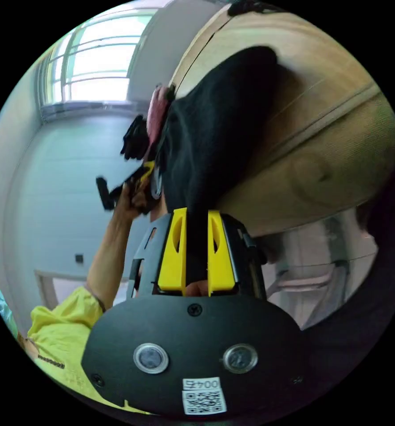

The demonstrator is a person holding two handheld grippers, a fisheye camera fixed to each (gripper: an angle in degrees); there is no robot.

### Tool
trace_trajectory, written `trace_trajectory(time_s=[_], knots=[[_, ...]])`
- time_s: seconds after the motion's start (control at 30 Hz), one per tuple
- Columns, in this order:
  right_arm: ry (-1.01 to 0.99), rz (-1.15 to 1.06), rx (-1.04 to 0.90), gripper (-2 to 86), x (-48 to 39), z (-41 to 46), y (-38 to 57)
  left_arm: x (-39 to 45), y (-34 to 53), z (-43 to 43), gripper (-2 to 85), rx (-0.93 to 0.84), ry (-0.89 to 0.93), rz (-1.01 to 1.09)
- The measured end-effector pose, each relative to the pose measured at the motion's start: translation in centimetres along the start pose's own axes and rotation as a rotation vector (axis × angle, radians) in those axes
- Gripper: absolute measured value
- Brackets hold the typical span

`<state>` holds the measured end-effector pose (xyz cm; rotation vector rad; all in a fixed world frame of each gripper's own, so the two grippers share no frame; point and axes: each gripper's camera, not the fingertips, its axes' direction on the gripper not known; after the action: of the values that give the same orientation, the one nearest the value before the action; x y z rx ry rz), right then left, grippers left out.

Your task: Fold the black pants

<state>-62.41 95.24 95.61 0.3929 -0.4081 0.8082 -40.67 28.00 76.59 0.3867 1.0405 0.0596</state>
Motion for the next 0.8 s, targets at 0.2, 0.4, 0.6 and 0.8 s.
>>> trace_trajectory(time_s=[0.2,0.4,0.6,0.8], knots=[[-0.005,-0.300,-0.162,5.0,-8.1,4.5,5.4,-3.4,3.4,-5.8,7.8,0.118,0.176,-0.069],[0.333,-0.449,0.136,8.6,-9.1,-2.5,5.7,-1.4,18.1,-4.5,10.9,0.131,0.318,-0.236],[0.588,-0.753,0.146,8.0,-13.3,-1.3,7.2,2.9,24.9,-4.0,10.4,0.119,0.365,-0.277],[0.722,-1.029,0.002,7.0,-17.5,2.9,8.4,4.5,23.7,-3.9,10.1,0.059,0.325,-0.137]])
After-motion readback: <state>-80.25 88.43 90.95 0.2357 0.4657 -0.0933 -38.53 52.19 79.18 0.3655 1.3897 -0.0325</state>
